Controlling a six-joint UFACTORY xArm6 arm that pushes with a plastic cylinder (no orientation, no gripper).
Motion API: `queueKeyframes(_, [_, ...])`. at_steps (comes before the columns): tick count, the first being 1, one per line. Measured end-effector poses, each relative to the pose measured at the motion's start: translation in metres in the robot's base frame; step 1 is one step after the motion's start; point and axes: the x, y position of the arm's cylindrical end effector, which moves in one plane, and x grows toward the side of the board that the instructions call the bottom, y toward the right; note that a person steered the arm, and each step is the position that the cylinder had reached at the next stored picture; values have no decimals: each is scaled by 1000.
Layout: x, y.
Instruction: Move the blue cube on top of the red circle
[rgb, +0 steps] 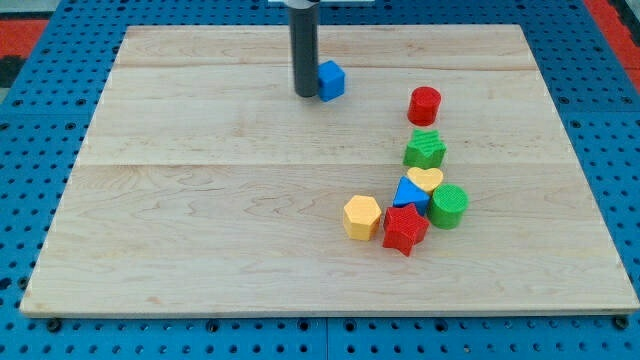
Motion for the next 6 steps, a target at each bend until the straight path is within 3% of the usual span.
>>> queueKeyframes(1, [0,30])
queueKeyframes(2, [-20,-4])
queueKeyframes(3, [-36,15])
queueKeyframes(4, [-36,79])
queueKeyframes(5, [-36,107])
queueKeyframes(6, [-47,41])
